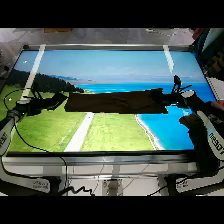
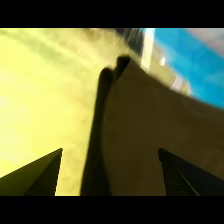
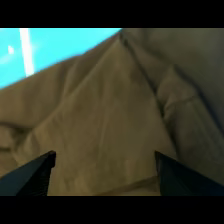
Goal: Fold the clothes and pants, and hang the long-sleeved shirts on hangers.
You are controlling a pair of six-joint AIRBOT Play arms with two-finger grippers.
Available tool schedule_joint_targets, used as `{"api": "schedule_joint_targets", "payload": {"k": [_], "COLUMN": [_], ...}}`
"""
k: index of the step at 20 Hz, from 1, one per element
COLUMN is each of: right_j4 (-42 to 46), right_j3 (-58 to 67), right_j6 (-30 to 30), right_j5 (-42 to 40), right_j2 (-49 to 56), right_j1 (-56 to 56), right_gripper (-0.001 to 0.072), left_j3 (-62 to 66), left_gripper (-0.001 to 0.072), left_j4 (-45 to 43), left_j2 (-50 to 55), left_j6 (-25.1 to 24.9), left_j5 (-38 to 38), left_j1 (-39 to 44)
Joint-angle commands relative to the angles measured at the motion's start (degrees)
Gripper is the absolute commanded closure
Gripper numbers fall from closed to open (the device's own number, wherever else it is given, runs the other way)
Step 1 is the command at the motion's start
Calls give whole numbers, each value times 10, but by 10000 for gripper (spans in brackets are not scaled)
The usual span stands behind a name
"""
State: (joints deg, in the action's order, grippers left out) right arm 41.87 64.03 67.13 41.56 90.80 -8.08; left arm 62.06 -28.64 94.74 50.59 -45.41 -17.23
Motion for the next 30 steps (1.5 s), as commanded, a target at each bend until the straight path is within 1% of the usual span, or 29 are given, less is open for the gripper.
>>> {"api": "schedule_joint_targets", "payload": {"k": [1, 2, 5, 6, 8, 9, 10, 11, 12, 13, 14, 15, 17, 19, 21, 24, 26, 27, 30], "right_j4": [5, 5, 6, 6, 7, 8, 14, 22, 29, 35, 36, 36, 36, 36, 36, 36, 36, 36, 36], "right_j3": [0, 0, 13, 19, 33, 39, 44, 48, 51, 55, 57, 60, 63, 63, 66, 98, 135, 158, 230], "right_j6": [-9, -9, -55, -55, -56, -56, -55, -55, -55, -55, -55, -53, -53, -49, -23, 39, 90, 105, 121], "right_j5": [33, 42, 86, 88, 73, 59, 39, 15, -7, -30, -53, -76, -128, -177, -203, -195, -180, -170, -163], "right_j2": [0, 0, 0, 0, 0, 1, 1, 1, 1, 1, 1, 0, 0, 2, 4, 32, 65, 85, 153], "right_j1": [3, 8, 40, 55, 89, 106, 124, 144, 162, 182, 199, 217, 254, 291, 327, 377, 416, 438, 510], "right_gripper": [25, 25, 26, 26, 29, 66, 132, 192, 267, 360, 478, 691, 702, 703, 704, 704, 704, 704, 704], "left_j3": [68, 84, 109, 112, 113, 117, 120, 123, 129, 136, 149, 166, 197, 221, 226, 226, 226, 225, 225], "left_gripper": [13, 12, 14, 18, 73, 141, 198, 300, 464, 650, 700, 700, 701, 701, 700, 700, 700, 700, 700], "left_j4": [-155, -155, -155, -155, -155, -166, -161, -152, -137, -123, -114, -115, -135, -165, -174, -174, -177, -179, -175], "left_j2": [33, 45, 79, 89, 107, 110, 109, 109, 109, 109, 108, 102, 80, 36, -20, -106, -151, -168, -199], "left_j6": [94, 94, 94, 94, 86, 81, 68, 68, 68, 68, 66, 66, 66, 66, 66, 66, 59, 59, 60], "left_j5": [-158, -166, -166, -166, -163, -157, -147, -139, -133, -132, -138, -153, -206, -273, -320, -384, -409, -410, -410], "left_j1": [-26, -24, -5, 4, 28, 39, 48, 54, 60, 63, 64, 64, 59, 44, 23, -1, -7, -7, -6]}}
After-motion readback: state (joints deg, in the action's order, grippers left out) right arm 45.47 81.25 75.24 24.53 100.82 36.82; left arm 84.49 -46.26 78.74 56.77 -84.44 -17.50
